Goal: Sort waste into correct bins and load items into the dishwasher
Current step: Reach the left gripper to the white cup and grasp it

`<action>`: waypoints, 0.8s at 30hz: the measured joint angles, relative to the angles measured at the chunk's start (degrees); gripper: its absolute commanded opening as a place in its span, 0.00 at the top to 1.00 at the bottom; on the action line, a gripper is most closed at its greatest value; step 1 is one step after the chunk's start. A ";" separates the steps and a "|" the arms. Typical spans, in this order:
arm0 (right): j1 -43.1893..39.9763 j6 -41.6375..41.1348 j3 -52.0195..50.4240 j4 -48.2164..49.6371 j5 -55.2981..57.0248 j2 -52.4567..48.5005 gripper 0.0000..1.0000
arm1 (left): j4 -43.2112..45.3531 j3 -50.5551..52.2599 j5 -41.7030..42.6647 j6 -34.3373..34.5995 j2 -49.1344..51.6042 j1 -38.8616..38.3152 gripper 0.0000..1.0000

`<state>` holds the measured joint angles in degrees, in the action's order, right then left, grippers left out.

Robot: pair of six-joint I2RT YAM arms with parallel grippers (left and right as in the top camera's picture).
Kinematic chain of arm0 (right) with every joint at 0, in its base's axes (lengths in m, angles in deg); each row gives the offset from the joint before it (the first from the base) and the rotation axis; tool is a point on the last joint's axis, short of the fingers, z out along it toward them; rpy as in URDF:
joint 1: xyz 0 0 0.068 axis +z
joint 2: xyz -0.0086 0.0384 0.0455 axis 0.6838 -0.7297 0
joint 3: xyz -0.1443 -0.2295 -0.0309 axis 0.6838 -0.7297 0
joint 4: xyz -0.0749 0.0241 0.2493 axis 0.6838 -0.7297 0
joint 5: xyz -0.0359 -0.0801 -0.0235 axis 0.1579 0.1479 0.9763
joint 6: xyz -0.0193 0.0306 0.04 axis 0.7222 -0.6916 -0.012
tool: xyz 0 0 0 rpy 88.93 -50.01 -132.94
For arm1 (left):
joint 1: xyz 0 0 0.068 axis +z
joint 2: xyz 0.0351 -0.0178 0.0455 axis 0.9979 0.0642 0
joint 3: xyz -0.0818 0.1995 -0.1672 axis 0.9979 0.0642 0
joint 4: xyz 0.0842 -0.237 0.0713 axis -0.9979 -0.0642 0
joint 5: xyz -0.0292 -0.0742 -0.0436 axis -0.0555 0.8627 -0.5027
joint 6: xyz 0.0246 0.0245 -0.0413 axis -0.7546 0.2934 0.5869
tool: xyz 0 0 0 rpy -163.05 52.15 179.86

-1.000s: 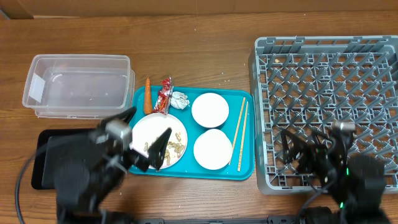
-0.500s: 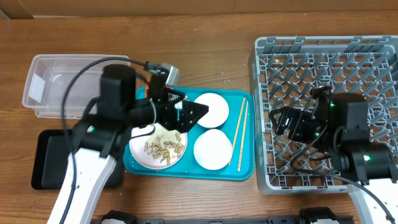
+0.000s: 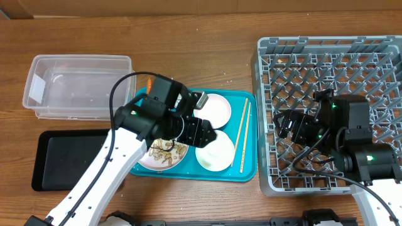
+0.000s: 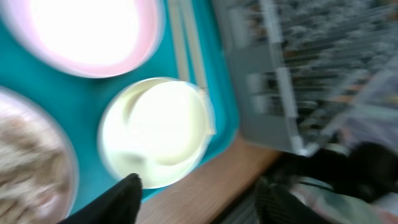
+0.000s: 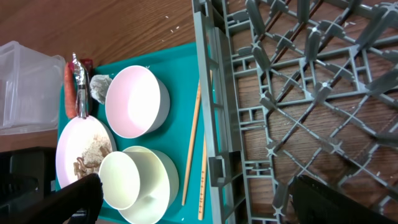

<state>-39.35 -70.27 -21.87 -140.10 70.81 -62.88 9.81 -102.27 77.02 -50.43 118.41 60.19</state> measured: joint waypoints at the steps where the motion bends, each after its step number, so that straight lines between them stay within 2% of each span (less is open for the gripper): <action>1: 0.00 0.02 0.00 -0.04 0.09 0.00 0.00 | -0.50 0.00 -3.17 0.66 -0.02 -0.61 0.53; 2: 0.00 0.00 0.00 -0.04 0.15 0.00 0.00 | -0.52 0.00 -5.97 1.01 0.00 -1.22 0.57; 3: 0.00 0.00 0.00 -0.04 0.22 0.00 0.00 | -0.42 0.00 -8.20 1.20 -0.02 -1.79 0.57; 4: 0.00 0.04 0.00 -0.04 0.37 0.00 0.00 | -0.15 0.00 -10.67 1.46 0.00 -2.60 0.51; 6: 0.00 0.02 0.00 -0.04 0.39 0.00 0.00 | 0.48 0.00 -14.32 1.99 0.31 -4.15 0.48; 14: 0.00 0.02 0.00 -0.13 0.39 0.00 0.00 | 4.04 0.00 -21.51 2.89 8.46 -9.70 0.59; 17: 0.00 0.00 0.00 -0.39 0.39 0.00 0.00 | 5.44 0.02 -22.21 3.37 12.35 -9.90 0.67; 19: 0.00 0.02 0.00 -0.52 0.39 0.00 0.00 | 6.45 0.02 -22.60 3.80 14.12 -9.90 0.76; 21: 0.00 0.00 0.00 -0.61 0.39 0.00 0.00 | 6.95 0.02 -22.77 4.00 15.02 -9.90 0.80; 22: 0.00 0.02 0.00 -0.68 0.39 0.00 0.00 | 7.17 0.02 -22.75 4.13 15.17 -9.90 0.84; 23: 0.00 0.02 0.00 -0.92 0.39 0.00 0.00 | 7.50 0.02 -22.73 4.13 15.19 -9.90 0.94; 24: 0.00 0.04 0.00 -1.07 0.39 0.00 0.00 | 7.76 0.02 -22.71 4.15 15.19 -9.90 0.96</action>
<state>-39.35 -70.22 -21.87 -141.17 71.21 -62.88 17.57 -102.25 54.31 -46.28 133.60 50.29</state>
